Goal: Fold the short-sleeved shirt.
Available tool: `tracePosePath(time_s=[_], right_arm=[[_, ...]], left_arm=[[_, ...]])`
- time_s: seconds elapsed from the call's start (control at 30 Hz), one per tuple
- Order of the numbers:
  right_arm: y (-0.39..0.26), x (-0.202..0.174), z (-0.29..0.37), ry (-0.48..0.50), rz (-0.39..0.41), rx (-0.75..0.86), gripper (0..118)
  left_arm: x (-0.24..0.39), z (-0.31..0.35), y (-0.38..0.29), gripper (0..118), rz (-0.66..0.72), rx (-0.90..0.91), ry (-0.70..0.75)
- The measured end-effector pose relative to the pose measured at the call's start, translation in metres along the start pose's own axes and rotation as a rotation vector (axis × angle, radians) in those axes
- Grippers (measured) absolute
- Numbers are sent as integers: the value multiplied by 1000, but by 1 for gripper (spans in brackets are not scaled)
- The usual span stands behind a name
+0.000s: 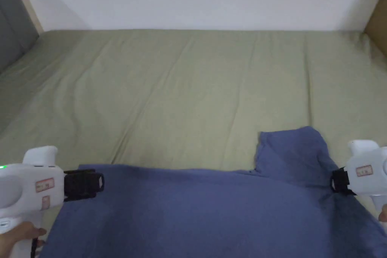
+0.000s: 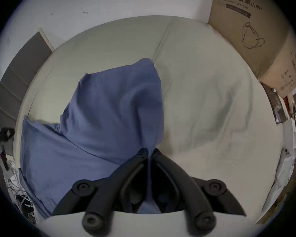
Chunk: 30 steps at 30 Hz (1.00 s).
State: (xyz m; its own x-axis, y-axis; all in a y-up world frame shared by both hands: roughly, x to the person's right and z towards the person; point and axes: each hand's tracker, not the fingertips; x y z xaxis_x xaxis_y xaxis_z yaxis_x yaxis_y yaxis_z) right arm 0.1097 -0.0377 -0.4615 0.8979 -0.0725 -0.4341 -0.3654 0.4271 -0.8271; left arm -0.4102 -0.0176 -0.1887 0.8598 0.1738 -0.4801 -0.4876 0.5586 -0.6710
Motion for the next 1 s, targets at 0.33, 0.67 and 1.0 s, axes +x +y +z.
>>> tracePosePath(time_s=[0.33, 0.67, 1.0], right_arm=[[0, 2, 0, 6, -31, -5, 0], [-22, -2, 67, 46, -58, 60, 0], [-131, -12, 119, 20, 20, 14, 0]], left_arm=[[15, -77, 23, 47, -61, -142, 144], [30, 0, 14, 3, -145, -93, 42], [4, 129, -74, 3, -128, -5, -27]])
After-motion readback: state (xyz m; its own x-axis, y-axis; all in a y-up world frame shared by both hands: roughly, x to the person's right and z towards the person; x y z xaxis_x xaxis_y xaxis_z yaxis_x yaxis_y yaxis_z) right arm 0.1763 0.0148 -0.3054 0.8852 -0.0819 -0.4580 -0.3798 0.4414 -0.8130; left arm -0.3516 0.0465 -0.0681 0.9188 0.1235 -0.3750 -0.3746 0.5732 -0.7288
